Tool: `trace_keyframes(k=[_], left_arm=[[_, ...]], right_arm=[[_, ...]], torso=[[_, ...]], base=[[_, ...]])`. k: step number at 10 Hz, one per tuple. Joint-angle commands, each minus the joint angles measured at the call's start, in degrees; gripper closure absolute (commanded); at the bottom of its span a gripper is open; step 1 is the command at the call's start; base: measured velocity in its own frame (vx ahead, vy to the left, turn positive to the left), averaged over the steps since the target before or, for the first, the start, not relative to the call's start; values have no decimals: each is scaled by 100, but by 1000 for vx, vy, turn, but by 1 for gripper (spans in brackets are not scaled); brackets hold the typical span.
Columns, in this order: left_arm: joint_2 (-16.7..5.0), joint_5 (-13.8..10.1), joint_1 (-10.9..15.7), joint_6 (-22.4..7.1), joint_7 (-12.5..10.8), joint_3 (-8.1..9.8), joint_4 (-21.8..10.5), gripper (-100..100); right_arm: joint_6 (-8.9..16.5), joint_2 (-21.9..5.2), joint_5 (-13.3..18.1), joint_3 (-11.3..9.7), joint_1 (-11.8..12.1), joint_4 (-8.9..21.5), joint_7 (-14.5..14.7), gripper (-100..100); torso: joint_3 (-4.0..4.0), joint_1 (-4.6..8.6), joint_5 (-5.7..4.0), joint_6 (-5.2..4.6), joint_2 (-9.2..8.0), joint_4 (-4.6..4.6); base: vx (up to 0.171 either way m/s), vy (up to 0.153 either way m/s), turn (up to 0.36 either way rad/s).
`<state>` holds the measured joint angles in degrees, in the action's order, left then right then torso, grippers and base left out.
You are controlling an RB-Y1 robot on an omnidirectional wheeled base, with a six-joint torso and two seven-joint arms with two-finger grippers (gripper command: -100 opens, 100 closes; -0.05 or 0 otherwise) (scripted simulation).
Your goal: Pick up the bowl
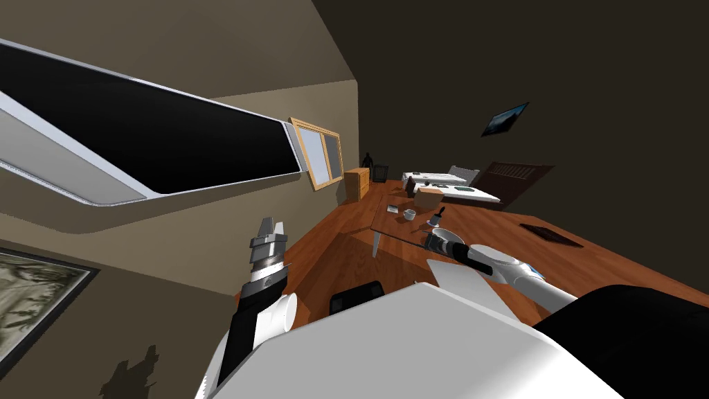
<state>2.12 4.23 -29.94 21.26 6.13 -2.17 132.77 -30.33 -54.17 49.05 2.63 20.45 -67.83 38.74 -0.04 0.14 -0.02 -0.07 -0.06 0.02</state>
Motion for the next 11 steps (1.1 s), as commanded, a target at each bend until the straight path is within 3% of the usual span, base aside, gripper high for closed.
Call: trace_keyframes(k=[1,2,6,8,9,11], left_arm=[[0,0,0,0,0,0,0,0],[0,0,0,0,0,0,0,0],[-1,0,0,0,0,0,0,0],[0,0,0,0,0,1,0,0],[0,0,0,0,0,0,0,0],[0,0,0,0,0,0,0,0]], right_arm=[[-17,-126,215,20,-61,286,164,-100],[-17,-126,215,20,-61,469,164,-100],[-38,-366,899,105,-180,1628,710,-100],[-38,-366,899,105,-180,1772,710,-100],[-45,-399,1048,118,-204,2027,828,-100],[-45,-399,1048,118,-204,2065,828,-100]], torso=[[0,0,0,0,0,0],[1,2,0,3,2,0],[7,21,-5,2,12,-3],[3,17,-4,-1,4,-1],[0,3,-2,-1,0,0],[1,2,-1,1,2,0]], base=[[12,-24,99],[12,-30,59],[33,-63,140],[11,-42,8],[11,-20,88],[7,-24,15]])
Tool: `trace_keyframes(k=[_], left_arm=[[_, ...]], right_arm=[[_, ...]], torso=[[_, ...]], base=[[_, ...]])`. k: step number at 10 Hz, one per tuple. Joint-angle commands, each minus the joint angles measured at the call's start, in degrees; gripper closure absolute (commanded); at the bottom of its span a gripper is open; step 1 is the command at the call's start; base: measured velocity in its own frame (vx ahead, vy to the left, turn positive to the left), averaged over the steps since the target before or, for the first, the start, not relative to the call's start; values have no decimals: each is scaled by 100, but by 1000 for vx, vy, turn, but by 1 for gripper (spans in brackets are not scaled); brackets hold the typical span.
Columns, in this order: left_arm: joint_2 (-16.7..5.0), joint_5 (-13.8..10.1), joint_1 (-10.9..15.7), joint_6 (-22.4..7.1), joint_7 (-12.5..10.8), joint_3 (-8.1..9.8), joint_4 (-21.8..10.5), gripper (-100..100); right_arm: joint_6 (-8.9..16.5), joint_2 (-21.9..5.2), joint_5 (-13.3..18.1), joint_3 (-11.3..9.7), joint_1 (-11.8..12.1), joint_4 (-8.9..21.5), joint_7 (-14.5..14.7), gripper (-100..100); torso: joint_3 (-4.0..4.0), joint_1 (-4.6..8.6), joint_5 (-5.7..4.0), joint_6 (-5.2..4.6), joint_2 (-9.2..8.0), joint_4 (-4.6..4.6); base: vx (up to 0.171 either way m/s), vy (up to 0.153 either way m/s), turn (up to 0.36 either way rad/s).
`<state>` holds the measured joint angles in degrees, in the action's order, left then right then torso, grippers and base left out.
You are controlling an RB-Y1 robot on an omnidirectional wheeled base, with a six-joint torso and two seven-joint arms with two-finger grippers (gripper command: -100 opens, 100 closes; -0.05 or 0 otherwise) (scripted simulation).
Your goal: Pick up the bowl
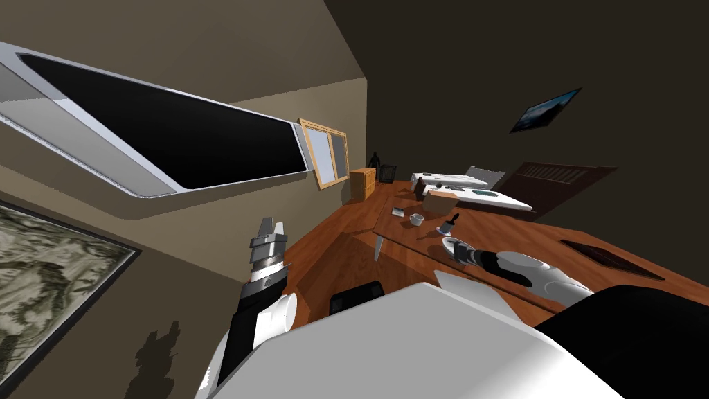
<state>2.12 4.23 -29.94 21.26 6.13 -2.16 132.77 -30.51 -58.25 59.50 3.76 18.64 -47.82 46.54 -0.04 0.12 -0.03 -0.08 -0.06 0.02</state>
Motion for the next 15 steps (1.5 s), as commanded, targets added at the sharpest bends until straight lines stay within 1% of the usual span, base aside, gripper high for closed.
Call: trace_keyframes(k=[1,2,3,4,5,6,7,8,9,10,11,12,13,14,15], left_arm=[[0,0,0,0,0,0,0,0],[0,0,0,0,0,0,0,0],[0,0,0,0,0,0,0,0],[0,0,0,0,0,0,0,0],[0,0,0,0,0,0,0,0],[0,0,0,0,0,0,0,0],[0,0,0,0,0,0,0,0],[0,0,0,0,0,0,0,0],[0,0,0,0,0,0,0,0],[0,0,0,0,0,0,0,0],[0,0,0,0,0,0,0,0],[0,0,0,0,0,0,0,0],[-1,0,0,0,0,0,0,0],[0,0,0,0,0,1,0,0],[0,0,0,0,0,0,0,0]], right_arm=[[-33,-12,143,14,-44,286,159,-100],[-33,-12,143,14,-44,338,159,-100],[-41,-23,273,18,-60,488,261,-100],[-41,-23,273,18,-60,594,261,-100],[-51,-21,392,16,-73,828,353,-100],[-62,-7,500,9,-82,990,436,-100],[-62,-7,500,9,-82,953,436,-100],[-62,-7,500,9,-82,1039,436,-100],[-74,19,595,-3,-86,1223,508,-100],[-74,19,595,-3,-86,1223,508,-100],[-87,55,677,-20,-87,1377,568,-100],[-117,168,791,-71,-75,1584,647,-100],[-117,168,791,-71,-75,1509,647,-100],[-117,168,791,-71,-75,1529,647,-100],[-95,142,790,-77,-52,1476,558,-100]], torso=[[0,0,0,0,0,0],[1,4,1,2,2,0],[1,6,-1,1,2,0],[2,11,-1,2,3,0],[1,9,-1,0,2,-1],[1,8,-1,1,2,0],[1,15,-2,-1,3,0],[3,14,-3,2,5,-1],[2,4,-1,0,3,-1],[1,3,0,0,1,0],[1,3,0,1,1,0],[1,6,-1,1,2,0],[2,19,-3,1,3,0],[3,19,-5,1,7,-1],[3,6,-2,1,5,-1]], base=[[12,-30,79],[11,-38,44],[13,-49,62],[11,-41,34],[11,-36,65],[20,-64,73],[18,-58,28],[8,-23,8],[11,-26,39],[8,-28,23],[9,-36,41],[18,-79,75],[25,-73,37],[13,-28,2],[3,-6,0]])
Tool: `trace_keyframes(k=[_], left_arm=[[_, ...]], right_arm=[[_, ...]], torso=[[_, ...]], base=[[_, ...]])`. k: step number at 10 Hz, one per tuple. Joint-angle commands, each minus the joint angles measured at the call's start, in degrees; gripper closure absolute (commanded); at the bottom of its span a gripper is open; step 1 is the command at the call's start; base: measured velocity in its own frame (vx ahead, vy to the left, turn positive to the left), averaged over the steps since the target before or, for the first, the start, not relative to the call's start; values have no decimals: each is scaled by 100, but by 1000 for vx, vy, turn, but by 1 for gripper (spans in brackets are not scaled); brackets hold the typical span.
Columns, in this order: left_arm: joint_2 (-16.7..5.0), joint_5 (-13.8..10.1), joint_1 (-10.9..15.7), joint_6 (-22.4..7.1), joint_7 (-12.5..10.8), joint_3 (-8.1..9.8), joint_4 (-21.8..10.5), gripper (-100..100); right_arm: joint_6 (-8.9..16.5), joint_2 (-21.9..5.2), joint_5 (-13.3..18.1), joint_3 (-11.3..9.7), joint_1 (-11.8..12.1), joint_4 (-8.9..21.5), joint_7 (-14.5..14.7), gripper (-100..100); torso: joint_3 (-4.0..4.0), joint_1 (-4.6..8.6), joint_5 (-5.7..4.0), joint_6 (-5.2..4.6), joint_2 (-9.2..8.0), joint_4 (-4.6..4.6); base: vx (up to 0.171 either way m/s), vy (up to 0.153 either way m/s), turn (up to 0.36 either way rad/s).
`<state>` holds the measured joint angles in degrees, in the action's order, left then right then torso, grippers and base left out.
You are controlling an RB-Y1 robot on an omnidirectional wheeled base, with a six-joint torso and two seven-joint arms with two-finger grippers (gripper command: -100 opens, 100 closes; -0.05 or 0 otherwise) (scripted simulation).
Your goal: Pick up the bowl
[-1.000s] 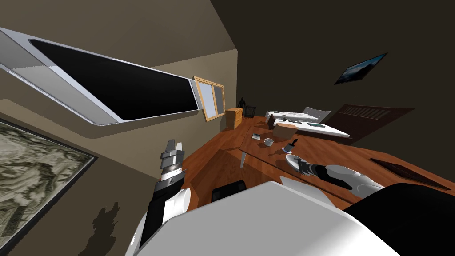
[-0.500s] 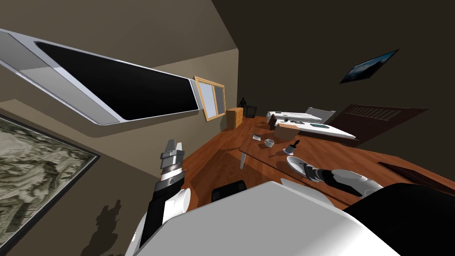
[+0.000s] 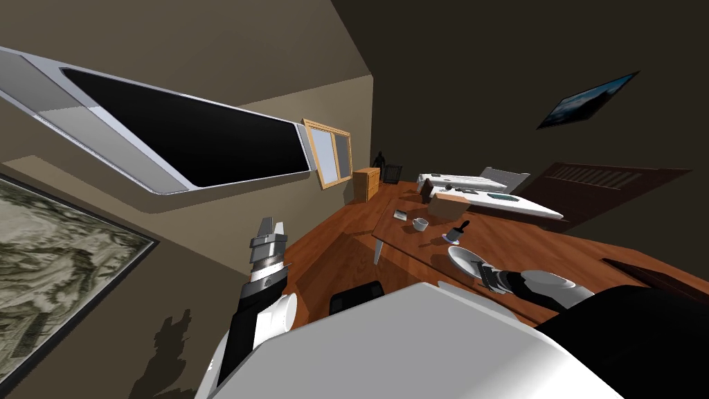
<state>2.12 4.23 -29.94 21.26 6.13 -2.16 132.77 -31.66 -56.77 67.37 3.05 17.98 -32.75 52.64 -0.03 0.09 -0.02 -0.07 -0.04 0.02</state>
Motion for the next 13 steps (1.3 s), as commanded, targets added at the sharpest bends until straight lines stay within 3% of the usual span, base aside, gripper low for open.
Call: trace_keyframes(k=[1,2,4,5,9,10,11,12,13], left_arm=[[0,0,0,0,0,0,0,0],[0,0,0,0,0,0,0,0],[0,0,0,0,0,0,0,0],[0,0,0,0,0,0,0,0],[0,0,0,0,0,0,0,0],[0,0,0,0,0,0,0,0],[0,0,0,0,0,0,0,0],[0,0,-1,0,0,0,0,0],[0,0,0,0,0,0,0,0]], right_arm=[[0,0,0,0,0,0,0,0],[172,156,-2,-54,-42,58,-2,-100],[204,164,5,-70,5,-13,-60,-100],[227,172,5,-74,1,-9,-60,100],[217,178,2,-74,3,-7,-68,100],[216,180,1,-75,4,-6,-69,0],[30,25,0,-10,-6,7,-5,100],[143,113,6,-49,-28,4,-40,100],[123,104,8,-45,-24,11,-31,0]], torso=[[0,0,0,0,0,0],[-1,-4,1,0,-2,0],[-3,21,-5,2,-6,1],[-3,10,-3,-1,-4,1],[-1,-11,8,2,-1,1],[-2,-14,11,3,-3,2],[-3,-16,12,3,-3,2],[-2,-36,20,-8,-4,0],[-3,-36,20,3,-5,1]], base=[[0,0,0],[-10,-46,138],[-10,-56,84],[-1,-6,-7],[-1,-1,0],[0,0,0],[15,53,-196],[7,36,-69],[-1,6,5]])
